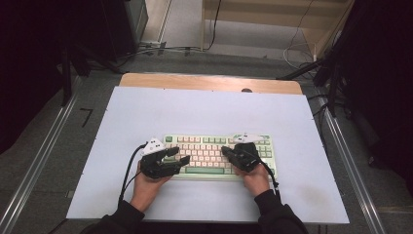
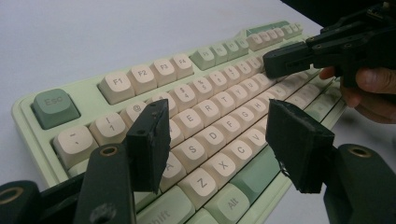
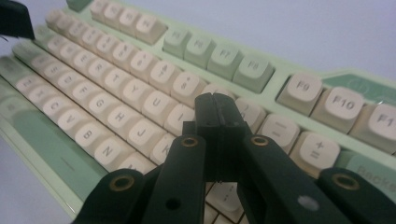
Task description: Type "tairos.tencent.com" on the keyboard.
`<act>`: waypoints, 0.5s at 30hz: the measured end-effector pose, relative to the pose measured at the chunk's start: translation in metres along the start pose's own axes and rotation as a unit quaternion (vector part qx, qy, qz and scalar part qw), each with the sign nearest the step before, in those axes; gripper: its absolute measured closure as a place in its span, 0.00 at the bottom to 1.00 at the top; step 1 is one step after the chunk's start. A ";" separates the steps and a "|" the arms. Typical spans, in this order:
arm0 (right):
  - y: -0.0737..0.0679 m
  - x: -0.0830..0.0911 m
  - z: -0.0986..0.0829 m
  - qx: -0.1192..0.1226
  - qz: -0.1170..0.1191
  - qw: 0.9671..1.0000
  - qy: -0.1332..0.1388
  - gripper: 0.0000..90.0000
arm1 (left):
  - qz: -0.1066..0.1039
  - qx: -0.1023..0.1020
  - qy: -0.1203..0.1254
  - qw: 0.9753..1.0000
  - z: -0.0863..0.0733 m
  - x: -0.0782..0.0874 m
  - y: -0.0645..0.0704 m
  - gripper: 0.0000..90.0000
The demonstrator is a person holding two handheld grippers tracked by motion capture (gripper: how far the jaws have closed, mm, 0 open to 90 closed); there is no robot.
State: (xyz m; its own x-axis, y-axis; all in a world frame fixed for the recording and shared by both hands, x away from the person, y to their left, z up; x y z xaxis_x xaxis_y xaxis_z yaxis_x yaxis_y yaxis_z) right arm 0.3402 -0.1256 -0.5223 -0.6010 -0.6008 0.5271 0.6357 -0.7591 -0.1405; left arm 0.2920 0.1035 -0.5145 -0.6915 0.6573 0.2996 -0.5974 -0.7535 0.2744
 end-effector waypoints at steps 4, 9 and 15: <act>-0.002 0.002 0.002 -0.001 0.001 1.000 0.002 0.97 | 0.000 0.001 0.002 1.000 0.001 0.000 0.000 0.45; -0.002 0.010 0.009 -0.005 0.005 1.000 0.028 0.96 | 0.001 0.002 0.004 1.000 0.001 0.001 0.000 0.45; -0.001 0.019 0.014 -0.008 0.010 0.999 0.053 0.84 | -0.001 0.001 0.003 1.000 0.001 0.001 0.001 0.46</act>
Point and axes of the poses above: each handheld gripper's, and its own axes: x roughly backward along the jaws, z roughly out of its top, y roughly to its right, the point moved 5 cm from there along -x, roughly forward along the jaws, and after that the axes turned 11 degrees about y, right-handed, at the moved point
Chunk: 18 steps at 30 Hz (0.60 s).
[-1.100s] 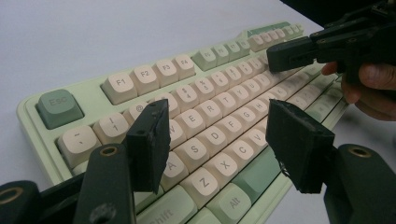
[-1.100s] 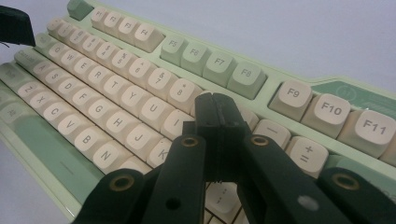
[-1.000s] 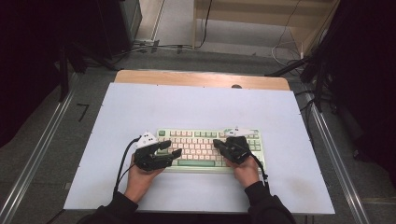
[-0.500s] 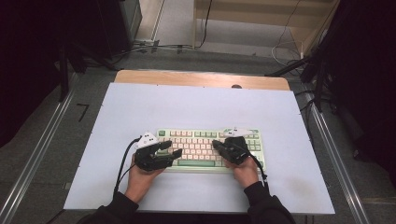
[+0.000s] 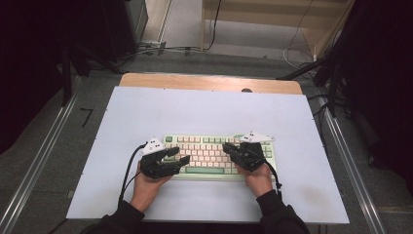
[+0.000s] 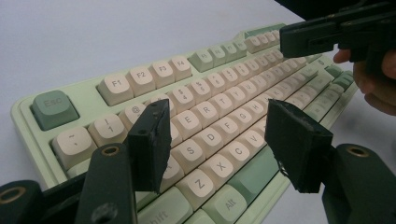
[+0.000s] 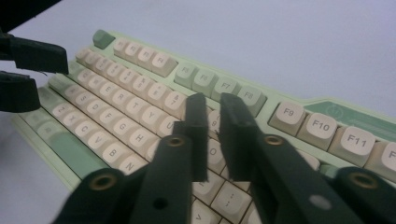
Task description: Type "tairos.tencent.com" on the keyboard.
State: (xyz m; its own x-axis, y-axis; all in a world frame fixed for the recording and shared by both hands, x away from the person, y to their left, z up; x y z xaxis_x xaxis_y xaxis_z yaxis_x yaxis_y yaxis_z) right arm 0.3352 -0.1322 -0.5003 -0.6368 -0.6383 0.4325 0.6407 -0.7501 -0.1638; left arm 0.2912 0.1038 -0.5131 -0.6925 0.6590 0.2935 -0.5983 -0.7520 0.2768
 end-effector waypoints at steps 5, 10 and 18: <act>-0.002 0.005 0.004 0.001 0.010 1.000 0.015 0.59 | 0.001 0.001 0.001 1.000 0.000 0.000 -0.001 0.46; -0.004 0.005 0.004 0.006 0.013 1.000 0.012 0.42 | 0.001 0.001 0.002 1.000 0.000 0.000 0.000 0.46; -0.007 0.006 0.002 0.004 0.022 1.000 -0.002 0.32 | 0.003 0.000 0.000 1.000 0.000 0.000 0.000 0.46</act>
Point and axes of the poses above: each handheld gripper's, and its own axes: x roughly backward along the jaws, z roughly out of its top, y roughly to its right, the point moved 5 cm from there along -x, roughly forward along the jaws, and after that the axes turned 11 degrees about y, right-handed, at the moved point
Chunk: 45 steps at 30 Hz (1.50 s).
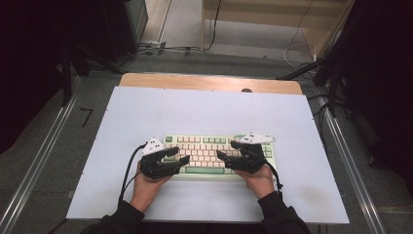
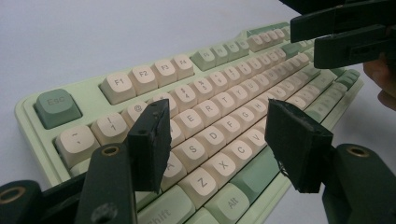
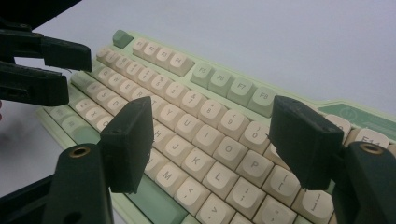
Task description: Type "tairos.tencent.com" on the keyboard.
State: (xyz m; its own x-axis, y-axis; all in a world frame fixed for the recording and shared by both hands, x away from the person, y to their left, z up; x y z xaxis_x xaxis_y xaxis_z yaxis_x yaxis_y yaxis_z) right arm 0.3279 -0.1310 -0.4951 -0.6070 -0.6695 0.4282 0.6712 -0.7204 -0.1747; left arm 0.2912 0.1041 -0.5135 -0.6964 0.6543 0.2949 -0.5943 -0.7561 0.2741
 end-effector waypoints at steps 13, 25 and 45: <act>-0.010 0.005 -0.001 0.011 0.009 1.000 -0.001 0.32 | 0.004 0.000 0.002 1.000 0.000 0.001 -0.001 0.46; -0.015 0.007 -0.004 0.018 0.013 1.000 -0.005 0.33 | 0.035 0.008 0.014 0.999 0.004 0.005 -0.010 0.40; -0.020 0.008 -0.009 0.025 0.011 1.000 0.000 0.61 | 0.064 0.026 0.032 0.997 0.008 0.012 -0.022 0.35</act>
Point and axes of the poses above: each handheld gripper's, and its own axes: x roughly backward along the jaws, z roughly out of its top, y roughly to its right, the point moved 5 cm from there along -x, roughly forward along the jaws, and after that the axes turned 11 degrees about y, right-handed, at the moved point
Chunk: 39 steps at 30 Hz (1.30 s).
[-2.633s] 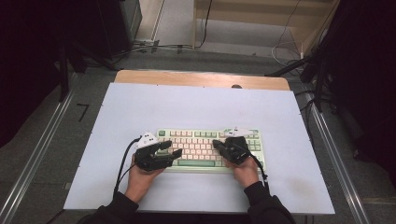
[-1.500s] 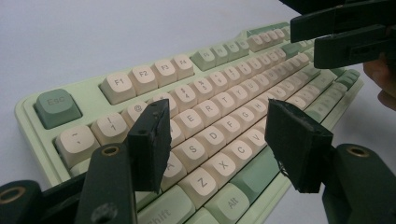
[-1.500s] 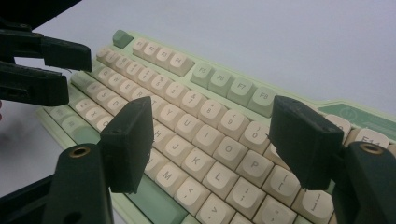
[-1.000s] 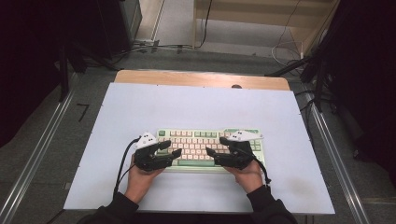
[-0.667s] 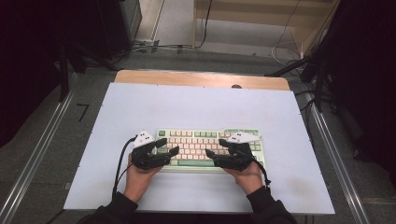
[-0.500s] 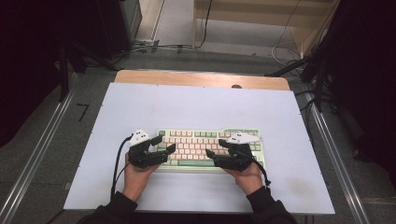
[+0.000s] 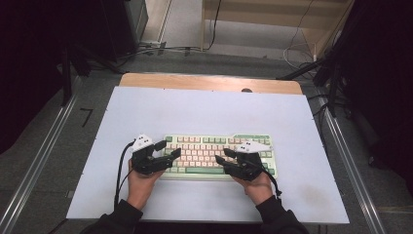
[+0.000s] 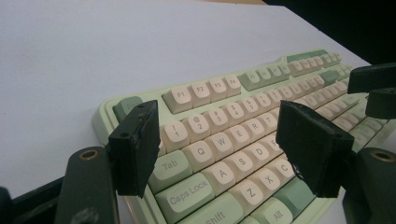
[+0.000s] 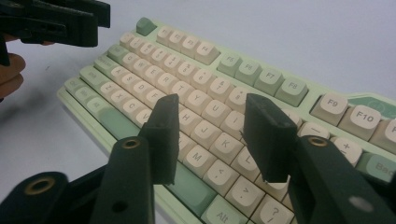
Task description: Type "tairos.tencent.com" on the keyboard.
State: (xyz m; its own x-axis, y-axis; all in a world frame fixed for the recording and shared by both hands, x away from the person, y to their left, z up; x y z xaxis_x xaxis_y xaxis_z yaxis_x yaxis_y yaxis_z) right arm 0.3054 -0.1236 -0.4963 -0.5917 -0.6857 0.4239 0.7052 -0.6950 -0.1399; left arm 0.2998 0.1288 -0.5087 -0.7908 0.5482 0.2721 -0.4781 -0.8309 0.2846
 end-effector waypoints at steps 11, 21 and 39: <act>-0.007 -0.011 -0.013 0.016 0.013 0.999 -0.028 0.97 | -0.002 -0.003 -0.003 1.000 -0.001 -0.001 0.002 0.35; -0.006 -0.017 -0.018 0.019 0.007 0.999 -0.039 0.97 | -0.005 -0.002 -0.005 1.000 -0.002 -0.002 0.003 0.35; -0.006 -0.016 -0.017 0.009 0.009 0.999 -0.032 0.95 | -0.005 0.000 -0.006 1.000 -0.002 -0.001 0.002 0.35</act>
State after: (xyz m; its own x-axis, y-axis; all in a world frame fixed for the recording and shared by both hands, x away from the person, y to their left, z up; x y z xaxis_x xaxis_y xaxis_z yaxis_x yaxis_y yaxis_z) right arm 0.3041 -0.1119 -0.5179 -0.5537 -0.6820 0.4778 0.7221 -0.6790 -0.1326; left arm 0.2992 0.1261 -0.5101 -0.7814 0.5572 0.2811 -0.4856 -0.8257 0.2870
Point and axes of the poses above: each handheld gripper's, and its own axes: x roughly backward along the jaws, z roughly out of its top, y roughly to its right, the point moved 5 cm from there along -x, roughly forward along the jaws, and after that the axes turned 11 degrees about y, right-handed, at the moved point
